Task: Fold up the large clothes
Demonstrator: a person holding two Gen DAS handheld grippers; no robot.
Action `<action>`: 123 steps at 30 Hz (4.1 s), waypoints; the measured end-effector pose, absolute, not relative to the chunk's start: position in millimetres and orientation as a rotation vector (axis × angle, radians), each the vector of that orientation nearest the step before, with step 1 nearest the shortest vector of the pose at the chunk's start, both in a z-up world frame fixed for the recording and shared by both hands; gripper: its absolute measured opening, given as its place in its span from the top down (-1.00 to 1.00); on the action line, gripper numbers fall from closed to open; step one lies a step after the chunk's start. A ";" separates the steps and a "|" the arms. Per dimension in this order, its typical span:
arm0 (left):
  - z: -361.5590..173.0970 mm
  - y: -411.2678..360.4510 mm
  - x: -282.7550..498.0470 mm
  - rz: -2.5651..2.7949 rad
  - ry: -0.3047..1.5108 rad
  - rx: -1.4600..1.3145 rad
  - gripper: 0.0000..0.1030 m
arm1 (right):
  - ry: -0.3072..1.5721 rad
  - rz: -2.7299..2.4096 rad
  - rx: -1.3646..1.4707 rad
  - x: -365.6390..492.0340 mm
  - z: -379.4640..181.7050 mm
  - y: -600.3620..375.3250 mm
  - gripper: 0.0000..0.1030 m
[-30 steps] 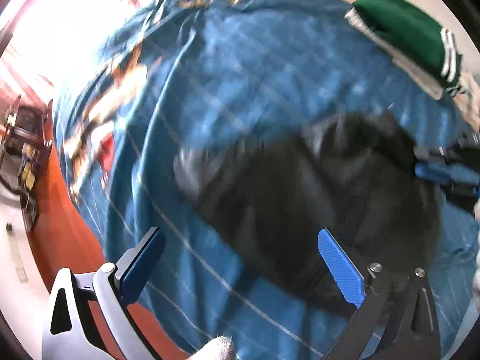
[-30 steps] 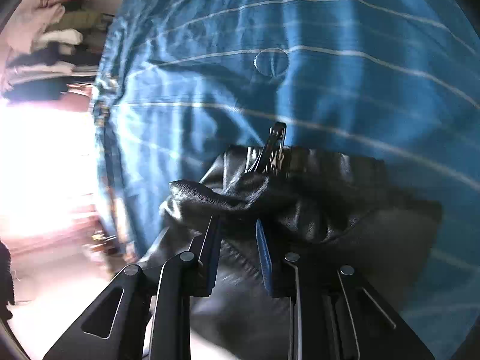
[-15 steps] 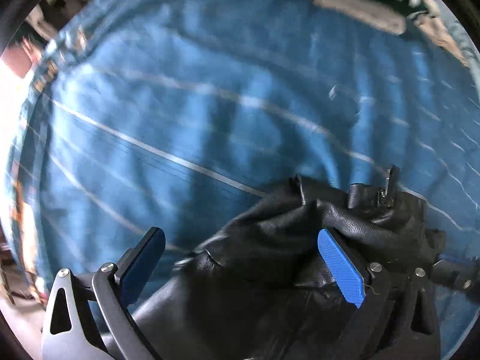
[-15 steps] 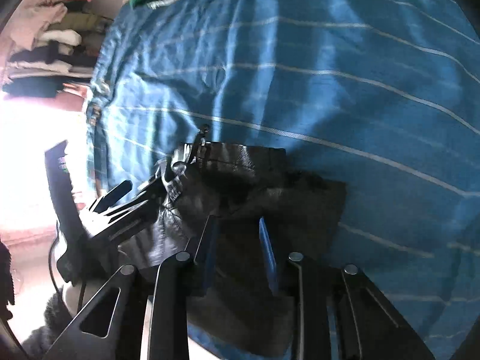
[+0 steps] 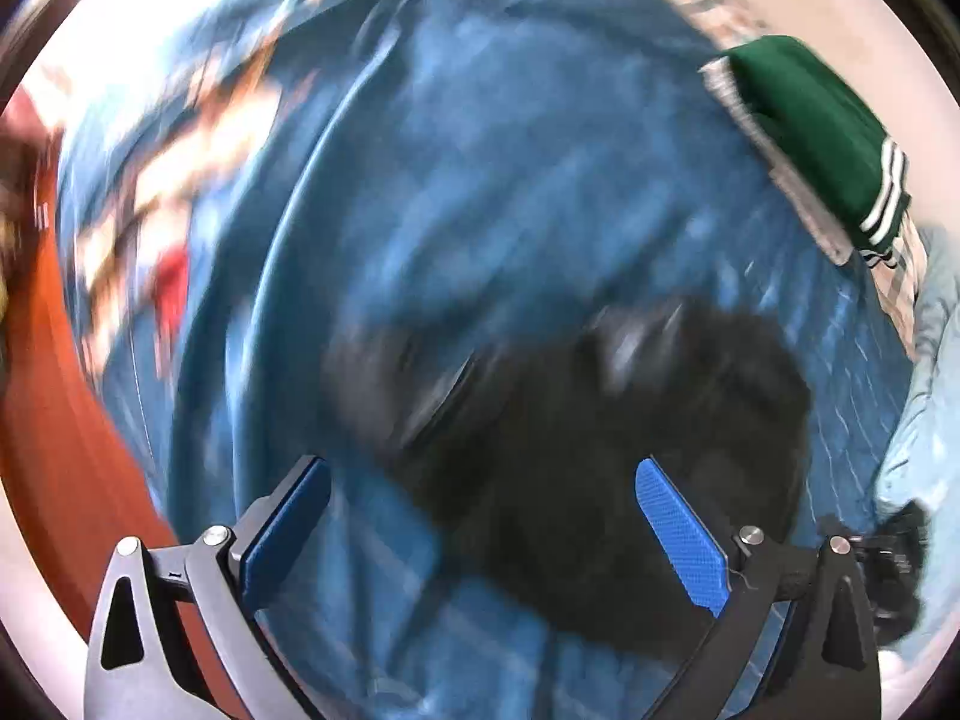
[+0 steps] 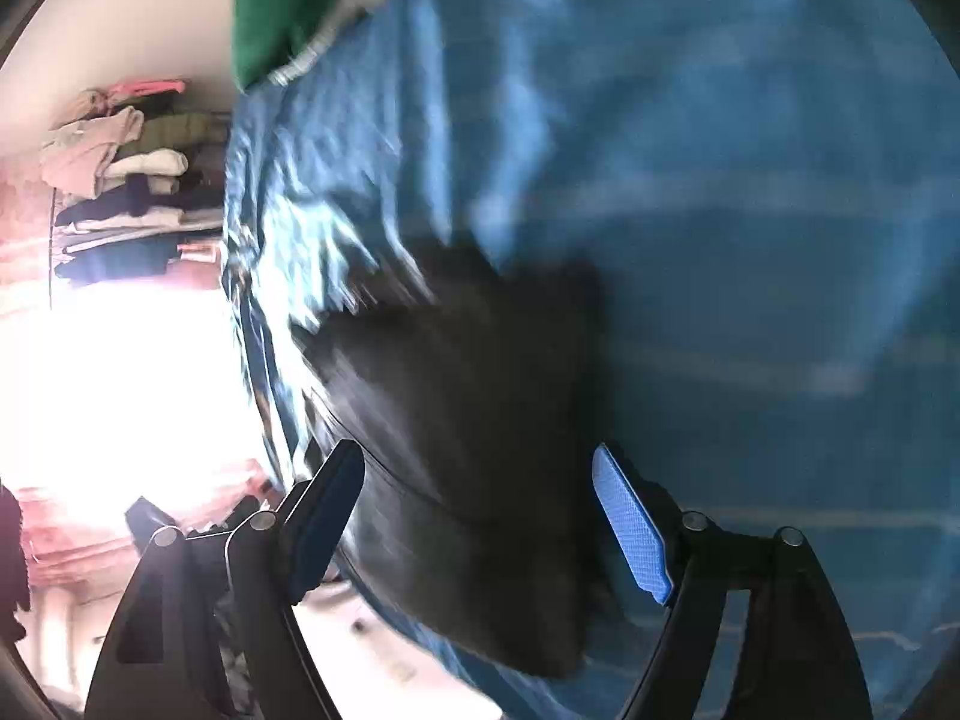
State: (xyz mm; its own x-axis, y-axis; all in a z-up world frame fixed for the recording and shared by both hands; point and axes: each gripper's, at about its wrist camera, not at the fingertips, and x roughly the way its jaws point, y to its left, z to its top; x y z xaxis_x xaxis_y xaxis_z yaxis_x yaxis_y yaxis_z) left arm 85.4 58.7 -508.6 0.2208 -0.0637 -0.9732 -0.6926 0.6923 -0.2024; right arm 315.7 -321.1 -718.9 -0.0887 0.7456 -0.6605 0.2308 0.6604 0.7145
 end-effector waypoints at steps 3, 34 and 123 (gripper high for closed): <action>-537.2 58.0 66.7 0.486 1.264 -0.900 -1.00 | 1.680 0.622 0.935 300.3 -755.2 -309.0 -0.56; -507.5 76.0 104.6 0.412 1.081 -0.893 0.41 | 1.475 0.727 1.115 304.4 -700.9 -241.0 0.14; -65.9 12.1 301.1 0.032 0.780 0.056 -0.97 | 0.825 -0.300 0.053 254.2 -54.1 -102.2 -0.87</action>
